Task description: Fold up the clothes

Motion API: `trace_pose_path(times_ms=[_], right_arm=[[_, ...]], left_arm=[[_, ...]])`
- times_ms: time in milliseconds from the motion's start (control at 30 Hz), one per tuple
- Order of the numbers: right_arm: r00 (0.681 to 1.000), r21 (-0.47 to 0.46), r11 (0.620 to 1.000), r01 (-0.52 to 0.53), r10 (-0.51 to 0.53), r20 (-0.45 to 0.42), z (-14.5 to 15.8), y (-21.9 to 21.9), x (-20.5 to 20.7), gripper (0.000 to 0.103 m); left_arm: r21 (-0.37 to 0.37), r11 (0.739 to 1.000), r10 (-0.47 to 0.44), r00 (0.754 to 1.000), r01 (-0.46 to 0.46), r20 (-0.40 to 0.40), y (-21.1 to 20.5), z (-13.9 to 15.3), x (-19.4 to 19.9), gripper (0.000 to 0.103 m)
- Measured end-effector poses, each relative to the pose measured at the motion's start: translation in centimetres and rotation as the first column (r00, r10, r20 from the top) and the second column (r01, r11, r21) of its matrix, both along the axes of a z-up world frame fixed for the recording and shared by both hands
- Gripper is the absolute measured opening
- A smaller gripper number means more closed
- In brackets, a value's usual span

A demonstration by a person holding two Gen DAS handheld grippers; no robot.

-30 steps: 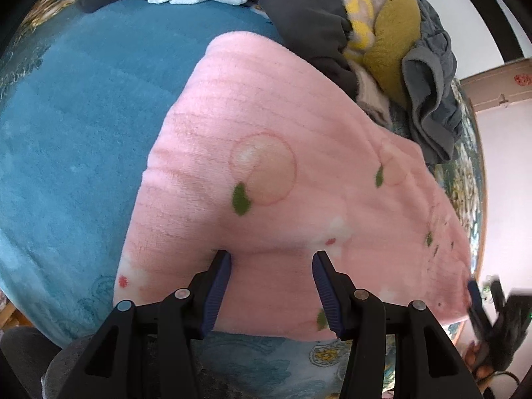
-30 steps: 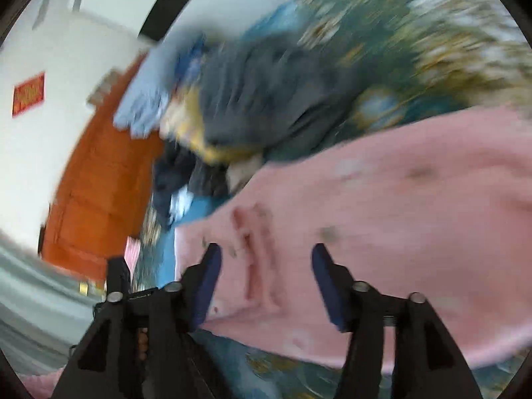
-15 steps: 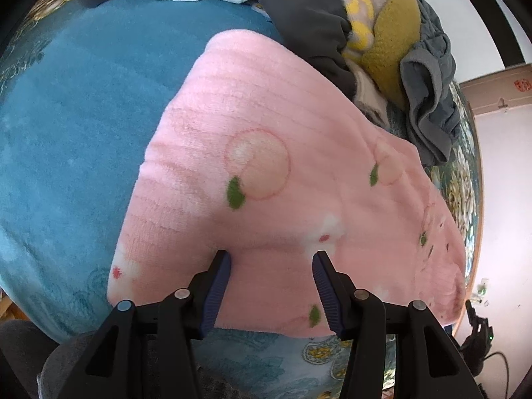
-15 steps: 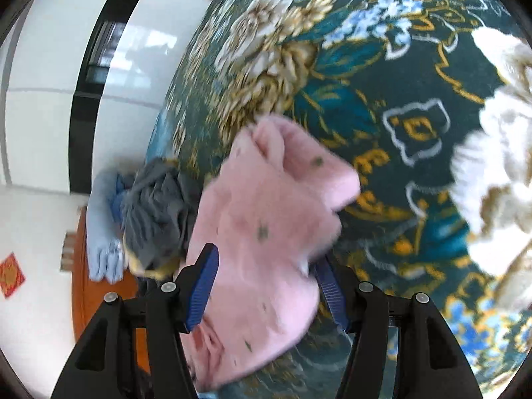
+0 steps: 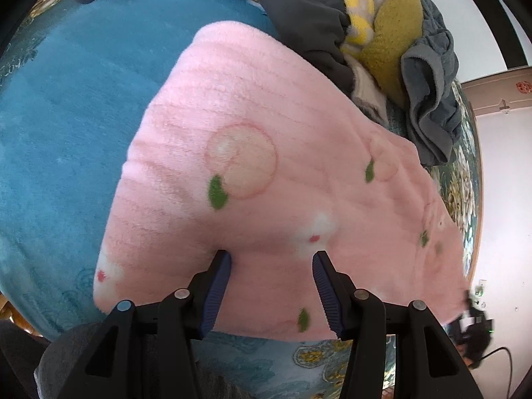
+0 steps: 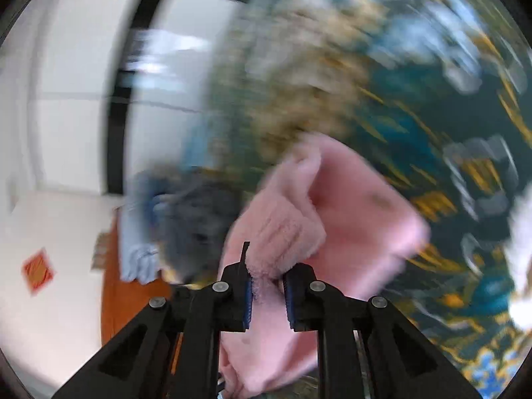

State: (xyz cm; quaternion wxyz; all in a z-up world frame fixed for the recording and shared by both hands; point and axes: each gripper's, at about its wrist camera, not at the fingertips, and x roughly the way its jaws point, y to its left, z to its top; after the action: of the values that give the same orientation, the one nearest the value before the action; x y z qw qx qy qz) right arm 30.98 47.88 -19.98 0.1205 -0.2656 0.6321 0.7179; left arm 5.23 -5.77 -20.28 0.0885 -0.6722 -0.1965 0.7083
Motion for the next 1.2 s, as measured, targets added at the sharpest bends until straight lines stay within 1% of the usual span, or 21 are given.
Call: trace_pose_path(times_ms=[100,133,200,267,300,333,367,400,467,500,667,733,833,867,900,933,1000,1033,1100,1133,1200], right_arm=[[0.998,-0.008,0.999,0.041,-0.041,0.044,-0.8,0.0,1.0,0.022],[0.997,-0.005,0.999,0.041,-0.041,0.058,-0.8,0.1,1.1,0.032],[0.996,0.026,0.999,0.044,-0.046,0.082,-0.5,0.3,1.6,0.043],[0.992,0.021,0.998,0.061,-0.063,0.108,-0.9,0.3,2.3,0.046],[0.990,0.013,0.997,0.073,-0.074,0.122,-1.1,0.2,2.6,0.054],[0.987,0.005,0.996,0.084,-0.084,0.135,-1.4,0.2,3.0,0.066],[0.984,-0.003,0.995,0.095,-0.094,0.149,-1.7,0.1,3.3,0.069],[0.983,-0.015,0.994,0.107,-0.103,0.150,-2.0,0.1,3.7,0.069],[0.983,-0.044,0.991,0.130,-0.123,0.134,-2.5,0.1,4.3,0.072],[0.983,-0.053,0.989,0.140,-0.132,0.128,-2.7,0.2,4.3,0.075],[0.976,-0.085,0.976,0.202,-0.194,0.099,-3.4,0.8,3.4,0.074],[0.971,-0.096,0.968,0.230,-0.223,0.085,-3.2,0.7,3.0,0.048],[0.970,-0.082,0.968,0.235,-0.229,0.074,-1.9,0.4,2.4,0.035],[0.974,-0.064,0.973,0.223,-0.219,0.061,-0.9,0.2,2.1,0.034],[0.979,-0.036,0.979,0.201,-0.199,0.039,0.5,0.0,1.5,0.033],[0.985,0.000,0.986,0.169,-0.169,0.018,2.3,-0.4,0.8,0.032],[0.996,0.088,0.992,0.086,-0.084,-0.028,6.4,-1.8,-1.3,0.032],[0.998,0.140,0.989,0.038,-0.031,-0.057,8.6,-2.9,-2.7,0.032],[0.991,0.233,0.971,-0.049,0.076,-0.111,12.8,-5.4,-5.4,0.032],[0.982,0.263,0.961,-0.084,0.125,-0.141,14.5,-6.9,-6.7,0.031],[0.951,0.306,0.938,-0.160,0.230,-0.208,17.8,-10.9,-9.8,0.031]], left_arm=[[-0.029,0.999,-0.031,1.000,0.031,-0.001,0.6,-0.3,-0.2,0.060],[-0.042,0.998,-0.050,0.999,0.050,-0.003,0.8,-0.3,-0.2,0.060],[-0.057,0.995,-0.086,0.996,0.085,-0.015,1.0,-0.3,-0.3,0.060],[-0.038,0.996,-0.079,0.997,0.078,-0.022,0.6,-0.3,-0.1,0.060],[-0.026,0.997,-0.069,0.997,0.068,-0.021,0.3,-0.4,-0.1,0.060],[-0.018,0.998,-0.062,0.998,0.061,-0.020,0.1,-0.6,-0.1,0.060],[-0.010,0.998,-0.055,0.998,0.054,-0.019,-0.2,-0.7,0.0,0.060],[-0.005,0.999,-0.053,0.998,0.053,-0.017,-0.4,-0.7,0.0,0.060],[0.003,0.998,-0.058,0.998,0.058,-0.019,-0.8,-0.7,0.1,0.060],[0.010,0.998,-0.055,0.998,0.055,-0.020,-1.0,-0.8,0.2,0.060],[0.046,0.998,-0.040,0.998,0.042,-0.045,-2.0,-0.5,0.5,0.060],[0.058,0.998,-0.033,0.998,0.036,-0.062,-2.4,-0.2,0.7,0.060],[0.090,0.996,-0.013,0.996,0.021,-0.088,-3.4,0.3,1.3,0.060],[0.102,0.995,-0.001,0.995,0.011,-0.095,-4.4,0.6,-0.7,0.060],[0.116,0.993,0.015,0.995,-0.003,-0.102,-3.9,0.7,-3.2,0.060],[0.134,0.991,0.035,0.994,-0.020,-0.106,-3.9,0.9,-4.0,0.060],[0.174,0.983,0.080,0.991,-0.060,-0.109,-5.8,1.5,-4.2,0.060],[0.186,0.980,0.095,0.989,-0.073,-0.112,-6.9,2.2,-1.8,0.060],[0.193,0.978,0.110,0.983,-0.081,-0.144,-6.5,4.4,3.1,0.060],[0.193,0.978,0.115,0.980,-0.082,-0.162,-6.4,5.4,4.1,0.060],[0.189,0.979,0.121,0.973,-0.083,-0.195,-6.7,7.3,5.0,0.060]])
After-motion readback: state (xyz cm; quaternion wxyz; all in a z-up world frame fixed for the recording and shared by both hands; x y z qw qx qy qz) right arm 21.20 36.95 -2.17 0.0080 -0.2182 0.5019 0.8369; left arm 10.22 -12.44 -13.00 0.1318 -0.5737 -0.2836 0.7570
